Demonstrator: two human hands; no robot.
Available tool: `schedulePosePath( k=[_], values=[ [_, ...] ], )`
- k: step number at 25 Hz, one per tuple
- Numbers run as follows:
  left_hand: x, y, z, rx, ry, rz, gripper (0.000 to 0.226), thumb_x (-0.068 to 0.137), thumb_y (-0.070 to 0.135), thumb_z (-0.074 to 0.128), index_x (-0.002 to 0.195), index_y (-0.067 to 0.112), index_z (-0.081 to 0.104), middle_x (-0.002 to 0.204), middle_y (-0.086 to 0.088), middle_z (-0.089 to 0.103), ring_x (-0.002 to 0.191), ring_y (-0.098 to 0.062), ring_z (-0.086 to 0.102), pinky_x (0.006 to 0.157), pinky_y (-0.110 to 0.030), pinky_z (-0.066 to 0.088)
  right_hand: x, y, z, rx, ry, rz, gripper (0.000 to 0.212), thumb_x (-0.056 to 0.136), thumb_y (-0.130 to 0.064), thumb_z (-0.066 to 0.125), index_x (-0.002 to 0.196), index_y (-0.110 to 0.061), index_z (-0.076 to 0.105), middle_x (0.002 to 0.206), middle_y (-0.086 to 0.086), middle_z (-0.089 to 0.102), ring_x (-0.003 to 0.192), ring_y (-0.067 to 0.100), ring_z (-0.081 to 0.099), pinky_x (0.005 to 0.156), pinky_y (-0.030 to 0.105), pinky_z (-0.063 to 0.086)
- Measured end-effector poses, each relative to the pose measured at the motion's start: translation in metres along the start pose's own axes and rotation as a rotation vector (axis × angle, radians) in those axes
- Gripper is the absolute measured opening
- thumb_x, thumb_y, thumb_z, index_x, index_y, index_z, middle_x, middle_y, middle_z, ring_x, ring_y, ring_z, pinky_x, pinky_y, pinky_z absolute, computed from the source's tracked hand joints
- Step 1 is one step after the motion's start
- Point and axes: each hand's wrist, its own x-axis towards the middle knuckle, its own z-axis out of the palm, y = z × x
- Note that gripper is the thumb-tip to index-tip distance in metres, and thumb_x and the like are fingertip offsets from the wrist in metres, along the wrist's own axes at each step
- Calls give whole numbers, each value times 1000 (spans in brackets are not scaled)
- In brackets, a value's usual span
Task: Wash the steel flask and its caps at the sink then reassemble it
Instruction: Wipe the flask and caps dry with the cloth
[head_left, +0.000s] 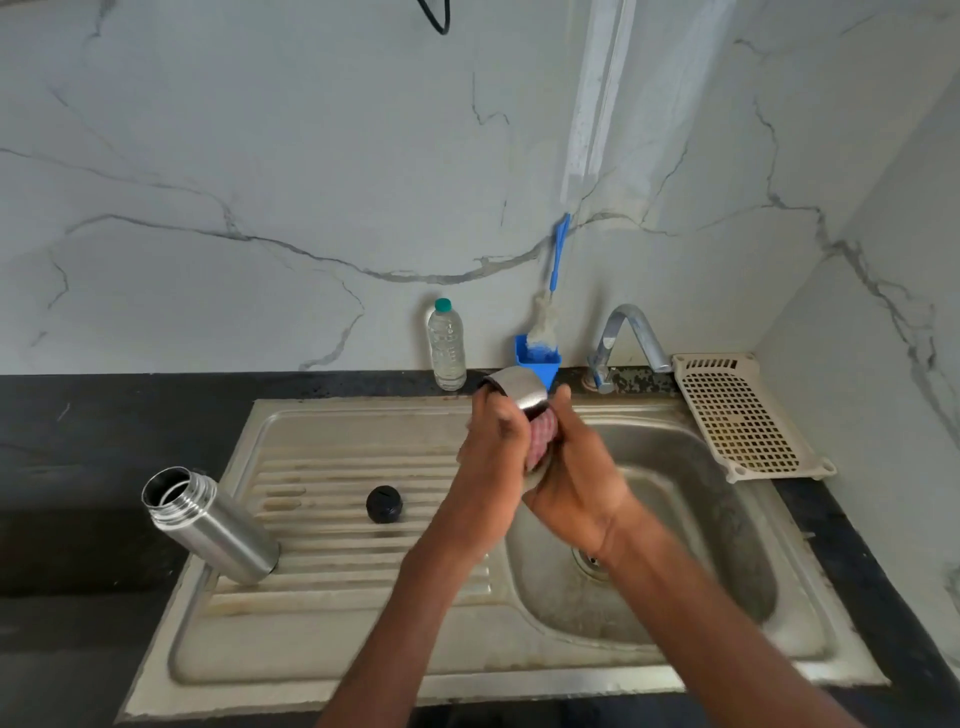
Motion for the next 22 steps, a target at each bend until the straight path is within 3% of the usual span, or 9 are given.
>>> schedulePosePath(
  k=[2,4,6,8,10,12,16,19,22],
  values=[
    [6,-6,-2,99,-31,22,69,79,98,25,127,55,48,146,-5,51,131,-6,57,113,-33,47,0,19,-3,-221,50,-187,66,104,-59,42,144,-8,55,153,19,51,145,26,46,124,50,33],
    [13,-11,-4,63,-111,-26,98,72,103,21,137,36,51,139,-6,57,129,-7,58,105,-19,47,-3,11,0,-786,115,-530,51,107,-53,43,147,-24,54,156,-9,48,145,1,41,121,35,38],
    [25,-16,-7,-59,-126,-105,122,55,112,24,132,23,56,130,-3,62,138,-17,54,110,-22,45,9,-9,-5,-1313,168,-765,41,107,-52,43,129,-27,68,135,-16,64,131,-1,53,110,30,45],
    [28,-10,-6,-184,-169,-147,140,42,115,30,147,24,48,147,6,57,150,-18,42,117,-22,40,27,-35,3,-1519,269,-610,56,101,-65,34,97,-28,76,94,-12,74,95,6,67,88,36,53],
    [23,-5,-4,-297,-199,-141,145,56,110,28,161,9,34,162,-2,46,154,-17,36,126,-26,29,47,-48,8,-1506,308,-443,68,94,-74,28,86,-26,76,78,-7,73,81,11,68,81,38,54],
    [15,-11,-10,-553,-92,-165,129,74,101,23,146,-1,54,145,-14,62,142,-22,52,125,-38,34,51,-40,2,-1548,180,-573,56,100,-67,36,94,-28,76,94,-10,75,94,8,68,88,41,54],
    [23,-13,-30,-1015,62,-254,114,82,91,31,122,-9,66,106,-25,70,87,-30,74,72,-35,63,26,8,-20,-1555,-198,-945,34,104,-30,59,136,-19,67,150,-9,56,149,13,39,122,46,30],
    [18,-22,-28,-978,104,-295,110,87,90,31,129,-7,62,118,-23,67,101,-26,73,92,-34,58,31,17,-7,-1342,-66,-846,34,106,-33,55,136,-21,67,149,-13,56,144,8,44,115,41,38],
    [8,-19,-21,-906,61,-203,105,95,82,29,149,-6,50,146,-24,58,137,-29,57,119,-40,39,44,-14,18,-696,160,-347,43,108,-46,47,100,-19,80,111,-2,76,96,1,69,78,29,51]
  ],
)
